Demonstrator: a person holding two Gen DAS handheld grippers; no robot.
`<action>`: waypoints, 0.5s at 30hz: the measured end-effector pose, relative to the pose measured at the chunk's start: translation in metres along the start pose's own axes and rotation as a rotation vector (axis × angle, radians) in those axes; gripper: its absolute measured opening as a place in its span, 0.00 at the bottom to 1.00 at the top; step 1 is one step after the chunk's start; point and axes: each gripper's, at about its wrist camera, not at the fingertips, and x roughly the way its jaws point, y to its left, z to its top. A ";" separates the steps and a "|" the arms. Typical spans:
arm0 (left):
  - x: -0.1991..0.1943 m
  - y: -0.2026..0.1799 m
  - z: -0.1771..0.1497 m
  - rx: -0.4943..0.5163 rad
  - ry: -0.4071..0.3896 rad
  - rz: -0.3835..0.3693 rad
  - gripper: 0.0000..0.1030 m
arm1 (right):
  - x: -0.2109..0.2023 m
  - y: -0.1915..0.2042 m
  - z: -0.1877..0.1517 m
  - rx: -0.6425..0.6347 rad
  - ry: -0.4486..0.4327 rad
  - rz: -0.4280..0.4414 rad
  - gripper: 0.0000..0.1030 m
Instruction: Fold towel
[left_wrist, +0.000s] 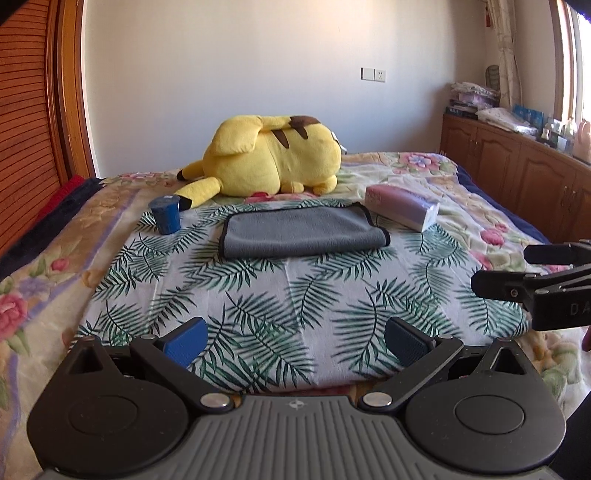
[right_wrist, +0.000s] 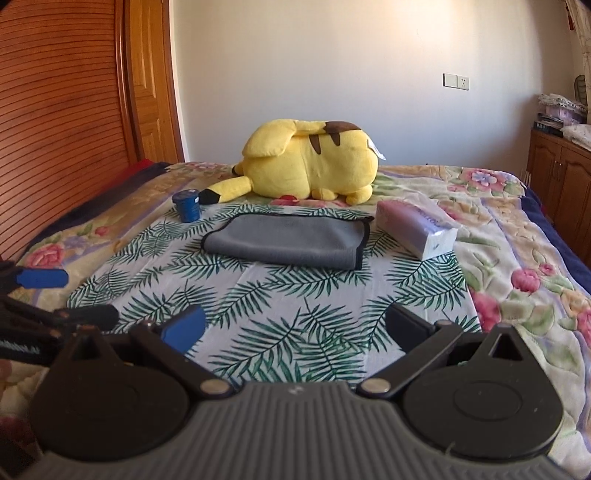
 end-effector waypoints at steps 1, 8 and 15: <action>0.001 -0.001 -0.003 0.004 0.002 0.002 0.84 | 0.000 0.001 -0.001 0.001 0.003 0.003 1.00; -0.001 -0.003 -0.011 0.000 0.002 0.000 0.84 | -0.003 0.005 -0.011 -0.005 0.016 0.007 1.00; -0.006 -0.003 -0.018 -0.029 -0.019 -0.007 0.84 | 0.001 0.004 -0.019 -0.005 0.016 -0.009 1.00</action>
